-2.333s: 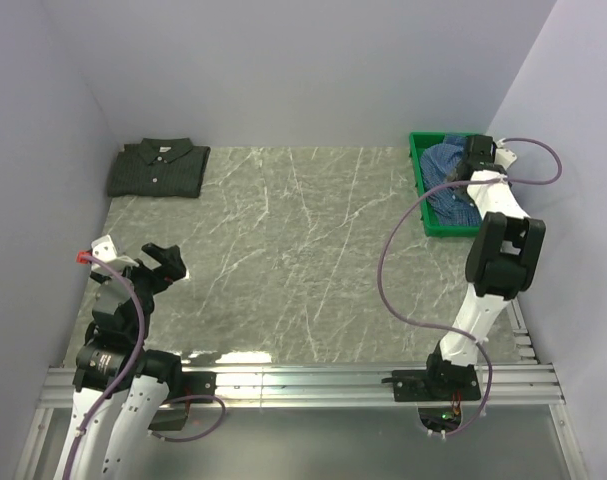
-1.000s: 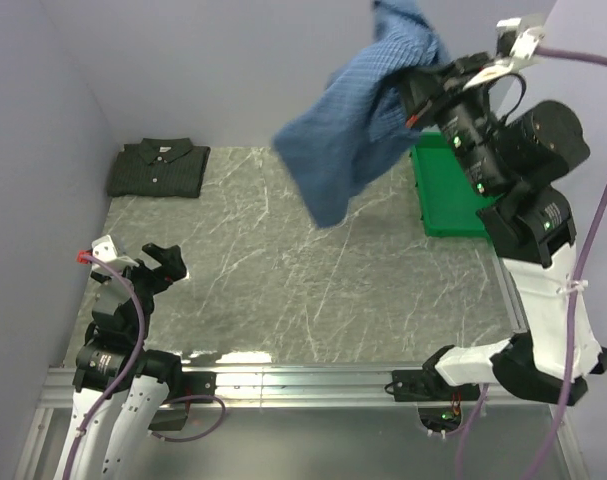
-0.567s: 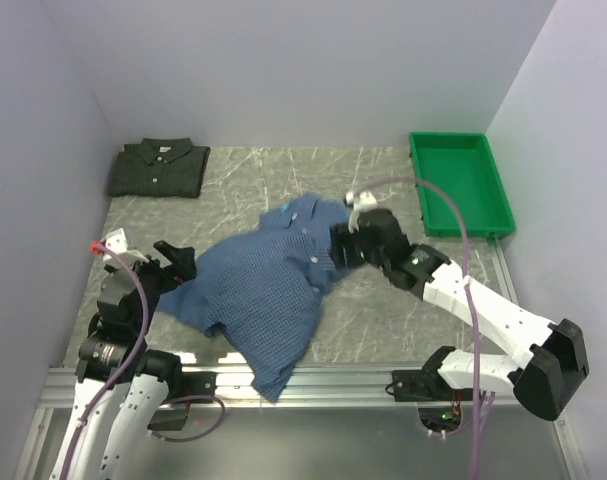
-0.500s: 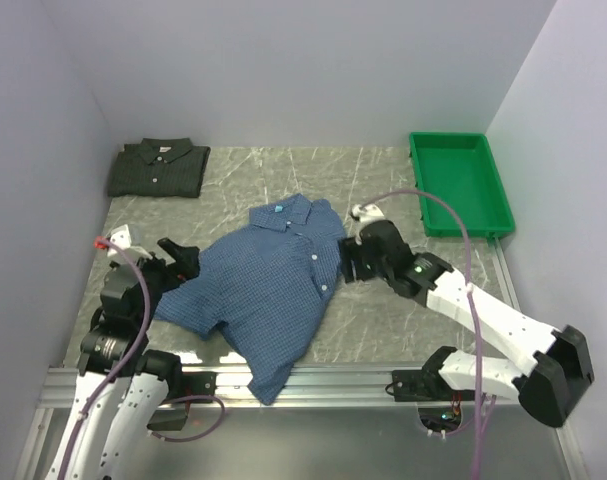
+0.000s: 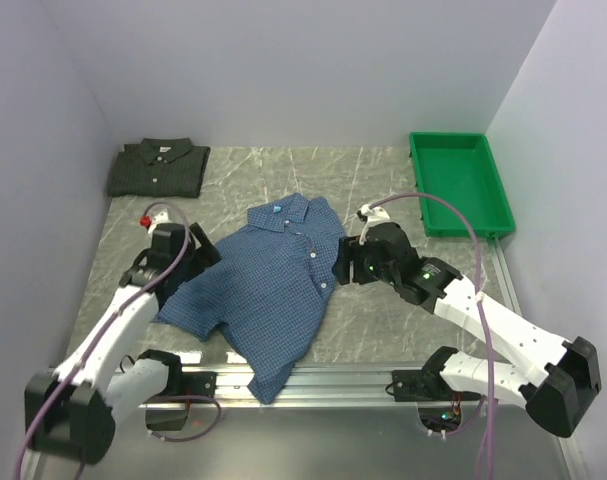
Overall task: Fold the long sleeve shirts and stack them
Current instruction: Move the shirt to the center of the board, then flatten the shirt out
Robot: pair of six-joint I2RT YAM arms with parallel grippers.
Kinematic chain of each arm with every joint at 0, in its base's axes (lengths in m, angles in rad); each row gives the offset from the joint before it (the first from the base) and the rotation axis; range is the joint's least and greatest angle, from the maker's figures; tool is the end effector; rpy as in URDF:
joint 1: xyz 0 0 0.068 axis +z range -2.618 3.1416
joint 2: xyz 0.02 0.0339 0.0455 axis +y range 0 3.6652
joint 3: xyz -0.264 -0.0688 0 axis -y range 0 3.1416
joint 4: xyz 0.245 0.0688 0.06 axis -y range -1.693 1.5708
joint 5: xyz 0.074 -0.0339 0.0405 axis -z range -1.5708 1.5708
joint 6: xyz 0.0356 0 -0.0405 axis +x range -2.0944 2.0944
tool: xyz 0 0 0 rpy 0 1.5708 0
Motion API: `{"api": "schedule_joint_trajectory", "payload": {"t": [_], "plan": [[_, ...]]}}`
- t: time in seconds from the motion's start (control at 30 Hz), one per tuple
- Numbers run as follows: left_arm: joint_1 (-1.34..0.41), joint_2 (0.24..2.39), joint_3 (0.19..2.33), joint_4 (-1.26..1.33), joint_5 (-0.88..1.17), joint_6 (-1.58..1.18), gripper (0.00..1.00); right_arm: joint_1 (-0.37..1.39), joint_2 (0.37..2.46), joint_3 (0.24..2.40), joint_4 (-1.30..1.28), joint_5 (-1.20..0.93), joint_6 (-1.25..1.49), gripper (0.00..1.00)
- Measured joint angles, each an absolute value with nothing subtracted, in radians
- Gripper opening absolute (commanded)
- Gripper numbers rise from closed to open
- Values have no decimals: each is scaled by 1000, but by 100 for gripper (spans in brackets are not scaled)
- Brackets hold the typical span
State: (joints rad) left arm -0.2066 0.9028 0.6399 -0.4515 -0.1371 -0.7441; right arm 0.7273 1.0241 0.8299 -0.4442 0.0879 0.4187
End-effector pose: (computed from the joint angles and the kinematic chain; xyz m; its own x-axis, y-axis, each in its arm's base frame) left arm 0.1881 -0.0345 0.2434 -0.5409 -0.5722 -0.6165 -0.3592 0.8199 -0.4458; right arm 0.1684 0.1457 0.2854 -0.6545 -0.0404 -0.7549 -0.3760 0.8837 0.2787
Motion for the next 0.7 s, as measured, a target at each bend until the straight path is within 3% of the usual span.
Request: {"api": "schedule_joint_trajectory", "payload": {"t": [0.4,0.7], "plan": [[-151,1446,923,-374,-183,-645,90,741,1093,822,-356,-13,456,70],[-108,1676,983,-390,-96,-483,88,755,1102,822,-342,-20,453,70]]}}
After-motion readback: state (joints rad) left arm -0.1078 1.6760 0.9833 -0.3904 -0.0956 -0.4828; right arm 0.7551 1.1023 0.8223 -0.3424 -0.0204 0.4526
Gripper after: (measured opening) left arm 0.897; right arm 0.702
